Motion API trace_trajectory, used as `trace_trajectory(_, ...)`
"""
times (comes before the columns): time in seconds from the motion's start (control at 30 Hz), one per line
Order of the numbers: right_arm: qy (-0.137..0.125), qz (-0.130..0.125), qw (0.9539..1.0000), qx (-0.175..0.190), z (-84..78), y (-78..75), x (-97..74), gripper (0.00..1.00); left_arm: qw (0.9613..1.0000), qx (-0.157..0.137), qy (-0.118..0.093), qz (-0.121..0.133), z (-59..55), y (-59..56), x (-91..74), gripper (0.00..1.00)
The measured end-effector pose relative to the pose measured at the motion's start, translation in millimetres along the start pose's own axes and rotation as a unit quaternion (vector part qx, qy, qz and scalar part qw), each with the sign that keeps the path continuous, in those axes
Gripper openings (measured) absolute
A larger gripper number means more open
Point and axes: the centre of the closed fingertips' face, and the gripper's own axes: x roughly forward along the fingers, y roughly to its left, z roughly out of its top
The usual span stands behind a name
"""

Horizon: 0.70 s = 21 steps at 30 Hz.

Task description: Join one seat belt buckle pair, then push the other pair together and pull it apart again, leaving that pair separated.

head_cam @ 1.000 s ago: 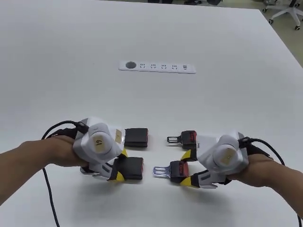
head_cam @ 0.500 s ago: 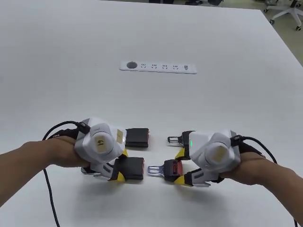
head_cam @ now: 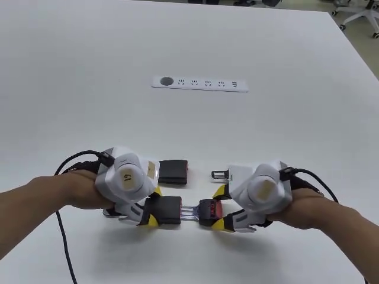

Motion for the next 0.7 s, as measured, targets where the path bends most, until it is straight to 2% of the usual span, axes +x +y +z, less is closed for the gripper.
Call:
trace_trajectory(0.57,-0.008,0.002,1.0,-0.003,10.6,1.8,4.3,0.3,1.0,-0.005,-0.005,0.001,-3.5,2.3,1.6,0.33)
trace_trajectory(0.7,-0.004,0.0,1.0,-0.009,7.3,-0.8,7.5,0.3,1.0,-0.006,-0.006,0.002,-1.8,1.0,0.5,0.33)
